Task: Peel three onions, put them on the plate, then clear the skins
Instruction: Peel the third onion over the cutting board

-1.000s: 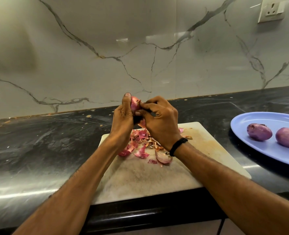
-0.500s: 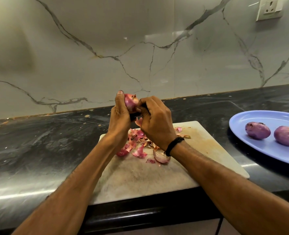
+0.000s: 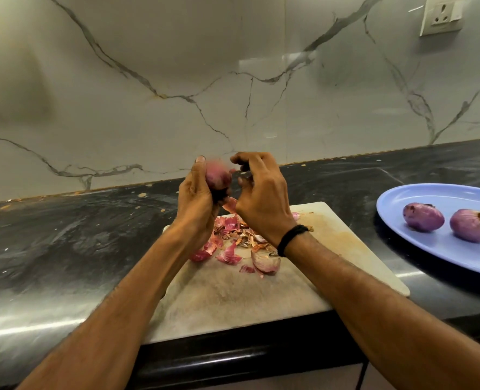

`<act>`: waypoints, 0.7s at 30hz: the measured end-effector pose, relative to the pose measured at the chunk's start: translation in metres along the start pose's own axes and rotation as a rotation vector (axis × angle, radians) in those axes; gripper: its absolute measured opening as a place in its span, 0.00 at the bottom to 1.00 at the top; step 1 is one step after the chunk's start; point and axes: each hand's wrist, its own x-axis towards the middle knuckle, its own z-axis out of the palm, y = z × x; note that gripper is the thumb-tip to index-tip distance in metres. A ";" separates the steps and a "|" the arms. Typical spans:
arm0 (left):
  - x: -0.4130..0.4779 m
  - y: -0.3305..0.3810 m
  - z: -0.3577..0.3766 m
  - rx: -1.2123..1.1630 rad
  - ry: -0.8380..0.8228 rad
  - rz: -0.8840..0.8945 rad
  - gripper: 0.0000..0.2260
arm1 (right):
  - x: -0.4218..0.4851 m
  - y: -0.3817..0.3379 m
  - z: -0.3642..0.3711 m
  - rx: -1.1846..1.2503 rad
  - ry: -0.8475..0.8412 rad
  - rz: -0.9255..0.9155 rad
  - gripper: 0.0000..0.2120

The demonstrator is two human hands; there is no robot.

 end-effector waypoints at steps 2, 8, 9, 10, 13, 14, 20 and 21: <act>0.000 0.002 0.000 -0.033 -0.004 0.020 0.17 | -0.001 -0.001 0.002 0.018 -0.060 -0.010 0.25; -0.003 0.002 0.002 -0.032 -0.118 0.091 0.14 | -0.001 -0.001 0.003 0.026 -0.044 -0.019 0.21; -0.003 0.001 0.003 -0.020 -0.131 0.100 0.14 | -0.001 -0.001 0.002 0.026 -0.022 -0.008 0.20; -0.002 0.001 0.003 -0.006 -0.137 0.105 0.14 | 0.000 -0.001 0.001 0.025 -0.003 0.000 0.19; 0.001 -0.001 0.001 0.031 -0.138 0.111 0.16 | 0.000 -0.001 0.000 0.010 0.021 0.001 0.16; 0.002 -0.002 0.000 0.035 -0.140 0.115 0.17 | -0.001 0.000 0.001 0.004 0.021 -0.002 0.16; 0.003 -0.003 -0.003 0.049 -0.151 0.158 0.23 | 0.000 0.003 0.000 -0.037 0.000 -0.022 0.12; 0.003 -0.004 -0.004 0.050 -0.153 0.162 0.22 | 0.000 0.002 -0.001 -0.045 -0.004 -0.024 0.12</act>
